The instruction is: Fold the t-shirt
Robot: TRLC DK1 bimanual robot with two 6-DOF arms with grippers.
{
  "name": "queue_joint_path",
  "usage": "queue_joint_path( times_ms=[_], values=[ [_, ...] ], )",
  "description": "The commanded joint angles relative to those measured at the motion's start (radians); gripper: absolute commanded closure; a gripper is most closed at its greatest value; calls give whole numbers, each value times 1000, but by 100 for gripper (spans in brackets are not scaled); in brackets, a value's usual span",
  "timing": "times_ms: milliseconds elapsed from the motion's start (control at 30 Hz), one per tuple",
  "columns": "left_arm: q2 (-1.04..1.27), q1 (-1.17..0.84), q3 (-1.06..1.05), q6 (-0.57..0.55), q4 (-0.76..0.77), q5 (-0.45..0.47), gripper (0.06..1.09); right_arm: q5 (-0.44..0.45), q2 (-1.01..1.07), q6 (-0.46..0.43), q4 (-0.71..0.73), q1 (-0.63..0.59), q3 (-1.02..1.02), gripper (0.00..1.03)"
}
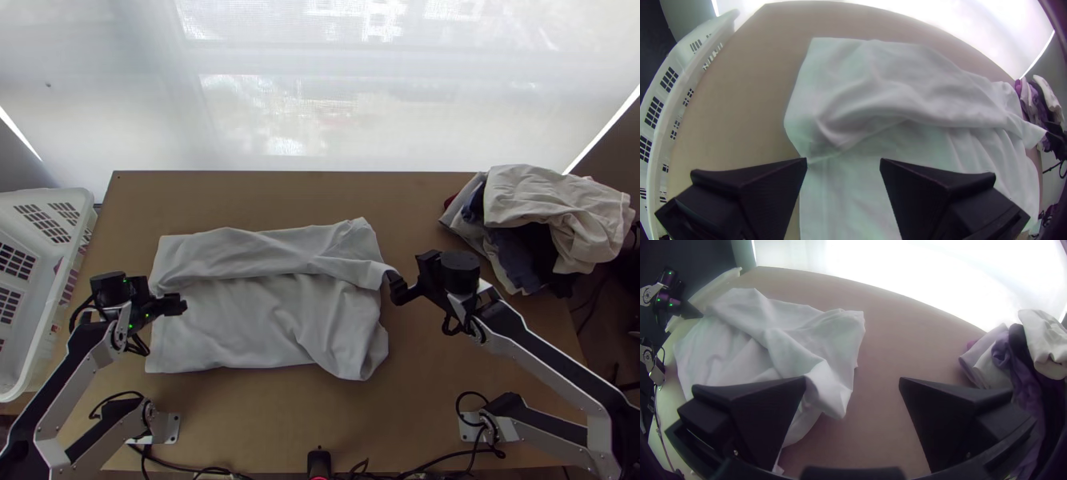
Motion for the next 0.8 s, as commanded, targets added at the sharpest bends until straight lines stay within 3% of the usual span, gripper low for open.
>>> queue_joint_path(
  times_ms=[0, 233, 367, 533, 633, 767],
  values=[
    [-87, 19, 89, 75, -312, 67, 20, 4, -80, -19, -76, 1, 2, 4],
    [-107, 64, 149, 187, -576, 70, 18, 7, -264, -70, -219, -13, -25, 4],
    [-75, 104, 170, 222, -636, 56, 18, 7, -348, -71, -271, 6, -39, 4],
    [80, 72, 218, 252, -706, -93, 18, 10, -377, -68, -292, 38, -25, 5],
    [179, 85, 273, 257, -817, -93, 18, 11, -373, -76, -291, 43, -11, 5],
    [218, 81, 294, 269, -851, -93, 19, 13, -356, -84, -285, 61, 4, 5]
  ],
)
